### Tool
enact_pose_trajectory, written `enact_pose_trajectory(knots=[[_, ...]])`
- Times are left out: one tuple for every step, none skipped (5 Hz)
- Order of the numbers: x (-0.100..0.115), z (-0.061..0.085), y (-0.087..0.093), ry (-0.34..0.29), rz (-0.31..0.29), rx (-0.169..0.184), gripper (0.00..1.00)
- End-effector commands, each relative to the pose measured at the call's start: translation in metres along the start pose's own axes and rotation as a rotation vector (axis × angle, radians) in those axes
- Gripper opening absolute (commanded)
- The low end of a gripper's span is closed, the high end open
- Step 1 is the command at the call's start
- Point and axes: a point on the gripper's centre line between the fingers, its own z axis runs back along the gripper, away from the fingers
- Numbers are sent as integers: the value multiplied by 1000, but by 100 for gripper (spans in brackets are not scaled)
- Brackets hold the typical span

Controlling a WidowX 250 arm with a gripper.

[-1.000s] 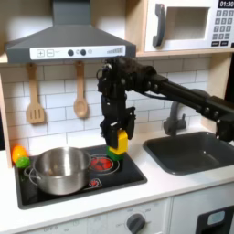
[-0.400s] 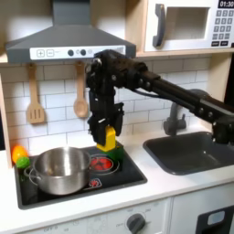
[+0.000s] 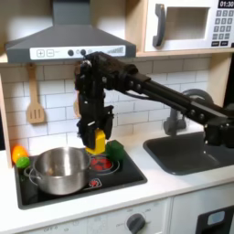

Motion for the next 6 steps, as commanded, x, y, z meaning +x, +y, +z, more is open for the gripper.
enact_pose_trajectory(knots=[[13,-4,15,4,18,9,0],[19,-10,21,15,27,15,0],[25,-12,27,19,39,23,0],[32,-17,33,29,44,30,0],[43,-20,43,28,69,39,0],[48,-21,55,30,100,45,0]])
